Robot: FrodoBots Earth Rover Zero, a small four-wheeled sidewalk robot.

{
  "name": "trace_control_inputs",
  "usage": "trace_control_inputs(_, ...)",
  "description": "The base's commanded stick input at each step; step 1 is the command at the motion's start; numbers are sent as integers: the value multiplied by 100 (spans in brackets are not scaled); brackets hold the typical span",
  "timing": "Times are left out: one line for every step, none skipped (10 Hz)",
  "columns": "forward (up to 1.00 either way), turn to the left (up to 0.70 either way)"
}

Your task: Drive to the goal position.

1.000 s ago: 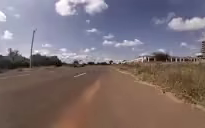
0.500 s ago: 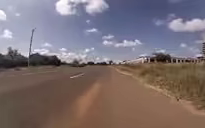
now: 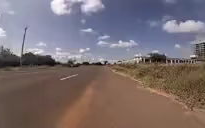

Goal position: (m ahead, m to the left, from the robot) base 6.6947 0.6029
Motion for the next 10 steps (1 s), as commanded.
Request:
trace_control_inputs(100,3)
trace_control_inputs(100,3)
trace_control_inputs(100,-37)
trace_control_inputs(100,-37)
trace_control_inputs(100,-21)
trace_control_inputs(100,3)
trace_control_inputs(100,3)
trace_control_inputs(100,3)
trace_control_inputs(100,3)
trace_control_inputs(100,3)
